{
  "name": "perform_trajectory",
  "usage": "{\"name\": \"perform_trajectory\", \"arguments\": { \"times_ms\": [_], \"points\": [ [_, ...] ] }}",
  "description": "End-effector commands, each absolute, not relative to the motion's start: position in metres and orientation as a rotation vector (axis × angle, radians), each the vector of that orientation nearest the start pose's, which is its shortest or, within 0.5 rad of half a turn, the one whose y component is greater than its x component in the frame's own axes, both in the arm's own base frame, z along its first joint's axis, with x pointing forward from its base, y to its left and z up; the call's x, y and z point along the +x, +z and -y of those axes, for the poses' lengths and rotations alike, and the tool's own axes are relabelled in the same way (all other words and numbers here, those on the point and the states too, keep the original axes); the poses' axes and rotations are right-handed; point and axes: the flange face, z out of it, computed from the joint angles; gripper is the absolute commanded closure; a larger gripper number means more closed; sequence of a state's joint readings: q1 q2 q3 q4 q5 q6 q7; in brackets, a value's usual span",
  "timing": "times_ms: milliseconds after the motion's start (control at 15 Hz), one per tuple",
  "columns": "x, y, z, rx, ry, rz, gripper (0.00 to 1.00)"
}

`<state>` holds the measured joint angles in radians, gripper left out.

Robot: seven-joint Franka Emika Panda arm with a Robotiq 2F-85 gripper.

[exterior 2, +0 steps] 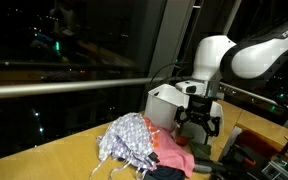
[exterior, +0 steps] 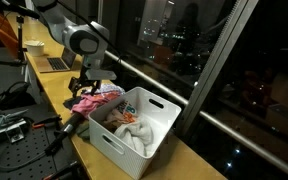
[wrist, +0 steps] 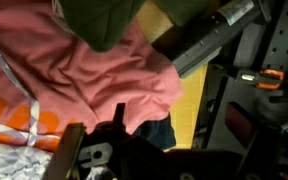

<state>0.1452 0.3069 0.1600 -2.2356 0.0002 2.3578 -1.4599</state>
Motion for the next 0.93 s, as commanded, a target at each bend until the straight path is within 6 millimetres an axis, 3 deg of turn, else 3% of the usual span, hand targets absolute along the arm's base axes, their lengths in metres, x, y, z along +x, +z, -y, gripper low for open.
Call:
{"name": "perform_trajectory", "arguments": {
  "times_ms": [0,267,467,867],
  "points": [
    [0.526,0.203,-0.151,1.996,-0.221,-2.525,0.00],
    [0.534,0.190,-0.141,1.939,-0.241,-2.507,0.00],
    [0.522,0.184,-0.135,1.897,-0.265,-2.520,0.00],
    [0.515,0.174,-0.090,1.858,-0.341,-2.502,0.00]
  ]
}}
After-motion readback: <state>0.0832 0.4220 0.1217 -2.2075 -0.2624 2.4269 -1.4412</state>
